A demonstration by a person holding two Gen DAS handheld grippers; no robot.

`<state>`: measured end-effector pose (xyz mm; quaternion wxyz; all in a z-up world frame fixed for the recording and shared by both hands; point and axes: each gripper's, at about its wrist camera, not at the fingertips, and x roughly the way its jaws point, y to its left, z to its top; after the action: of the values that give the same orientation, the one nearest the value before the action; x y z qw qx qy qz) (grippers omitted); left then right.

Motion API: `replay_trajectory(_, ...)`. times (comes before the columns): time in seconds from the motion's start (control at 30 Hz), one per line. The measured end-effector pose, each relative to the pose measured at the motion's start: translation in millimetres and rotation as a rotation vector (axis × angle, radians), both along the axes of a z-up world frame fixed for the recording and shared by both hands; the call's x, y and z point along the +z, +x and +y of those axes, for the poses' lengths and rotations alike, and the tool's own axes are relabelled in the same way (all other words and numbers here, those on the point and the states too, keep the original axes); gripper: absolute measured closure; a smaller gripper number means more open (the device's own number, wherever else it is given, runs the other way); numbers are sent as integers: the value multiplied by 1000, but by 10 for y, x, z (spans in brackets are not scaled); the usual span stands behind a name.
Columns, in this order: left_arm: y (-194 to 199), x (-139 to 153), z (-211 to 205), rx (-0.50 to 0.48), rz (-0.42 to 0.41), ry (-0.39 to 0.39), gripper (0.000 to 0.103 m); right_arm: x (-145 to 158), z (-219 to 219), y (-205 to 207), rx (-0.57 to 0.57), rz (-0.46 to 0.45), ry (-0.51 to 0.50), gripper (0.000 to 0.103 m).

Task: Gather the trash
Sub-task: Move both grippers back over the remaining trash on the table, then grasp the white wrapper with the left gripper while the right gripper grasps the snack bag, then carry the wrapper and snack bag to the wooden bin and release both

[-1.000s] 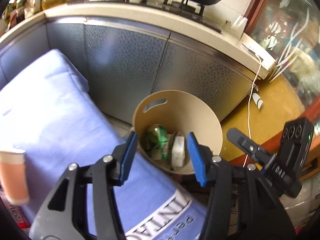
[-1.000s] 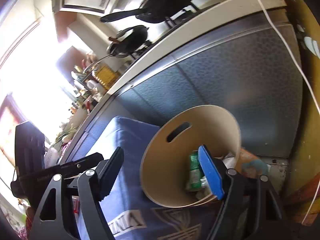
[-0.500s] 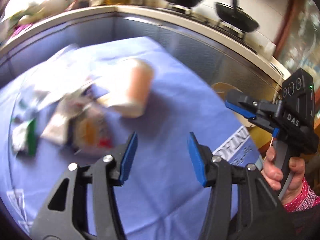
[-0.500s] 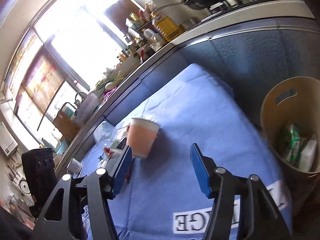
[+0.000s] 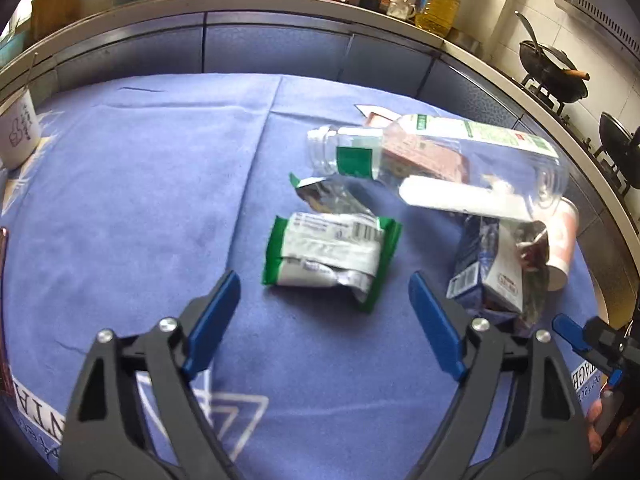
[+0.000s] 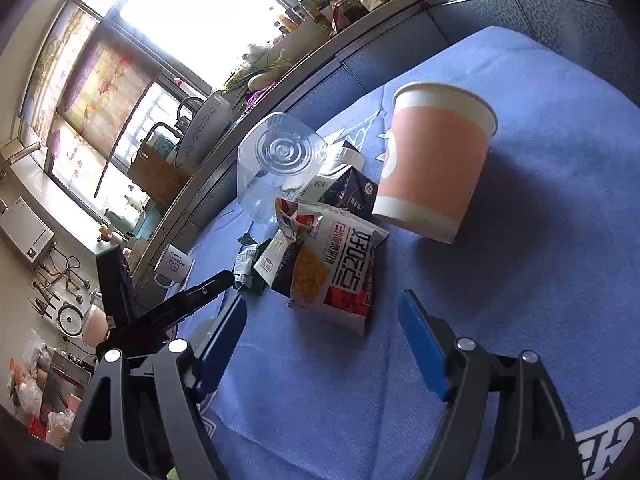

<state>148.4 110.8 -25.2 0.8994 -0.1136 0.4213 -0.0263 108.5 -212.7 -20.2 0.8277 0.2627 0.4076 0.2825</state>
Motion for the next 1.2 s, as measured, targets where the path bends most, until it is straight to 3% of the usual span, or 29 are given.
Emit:
replay_trajectory(0.17,172,-100,-4,-9,21,22,22,30,119,182,-26,-4,-49,25)
replay_trajectory(0.27,210,-117,-96,-22,20,92,45,-19,225,275,-10,4,-87,26)
replay_trajectory(0.3,222,-110,-133,-35,20,92,69,-47,267,299,5,11,-86,35)
replay_trajectory(0.33,212,-113,-141,-54,32,73,85,-70,294,307,26,23,-80,44)
replay_trajectory(0.4,151,-98,-133,-63,35,61,86,-99,328,291,54,37,-72,70)
replay_trajectory(0.53,-76,-69,-98,-93,37,18,87,-15,268,119,70,2,-62,86)
replay_trajectory(0.87,-740,4,-243,-264,56,-241,87,75,21,-394,57,-50,-97,89)
replay_trajectory(1.2,-596,99,-1345,-507,89,-229,87,63,-816,-546,-132,-58,-30,88)
